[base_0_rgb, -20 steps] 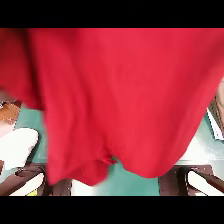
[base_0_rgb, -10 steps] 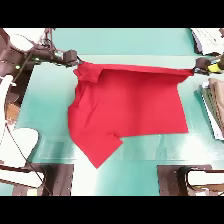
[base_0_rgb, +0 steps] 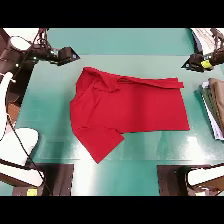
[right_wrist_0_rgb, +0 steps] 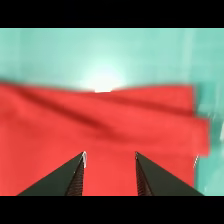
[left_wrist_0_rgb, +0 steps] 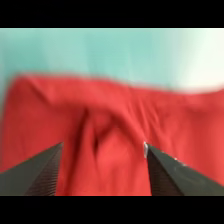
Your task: Fold the shirts.
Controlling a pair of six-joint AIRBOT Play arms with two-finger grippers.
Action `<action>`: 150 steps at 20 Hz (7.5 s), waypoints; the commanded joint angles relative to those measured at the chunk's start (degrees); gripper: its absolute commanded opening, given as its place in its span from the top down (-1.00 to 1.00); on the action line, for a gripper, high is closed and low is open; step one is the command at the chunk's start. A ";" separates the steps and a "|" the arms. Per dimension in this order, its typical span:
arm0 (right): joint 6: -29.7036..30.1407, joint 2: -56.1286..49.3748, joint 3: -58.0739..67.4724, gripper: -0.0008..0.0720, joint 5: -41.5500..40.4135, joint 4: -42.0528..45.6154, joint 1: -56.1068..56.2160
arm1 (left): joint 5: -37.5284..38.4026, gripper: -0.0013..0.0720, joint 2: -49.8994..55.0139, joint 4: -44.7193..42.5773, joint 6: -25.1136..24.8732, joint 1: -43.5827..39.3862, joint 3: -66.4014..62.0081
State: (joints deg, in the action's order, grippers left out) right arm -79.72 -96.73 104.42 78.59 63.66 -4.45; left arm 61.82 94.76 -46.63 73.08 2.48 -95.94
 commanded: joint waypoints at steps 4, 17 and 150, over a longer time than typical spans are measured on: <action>2.93 8.24 -5.11 0.00 10.43 -1.01 -1.40 | 17.90 -0.68 -9.09 -12.15 1.60 7.65 11.43; 3.91 31.78 -38.73 0.00 -4.17 -1.09 -1.31 | 6.71 -0.68 -35.76 -4.55 1.84 7.98 66.97; 3.30 20.81 -28.37 -0.04 0.42 1.73 -2.56 | 13.31 -0.84 -48.72 -19.17 19.74 -1.14 66.62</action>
State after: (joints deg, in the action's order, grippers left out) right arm -77.43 -75.92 76.07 79.46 67.83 -6.87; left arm 76.86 50.19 -68.47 90.54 1.34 -34.79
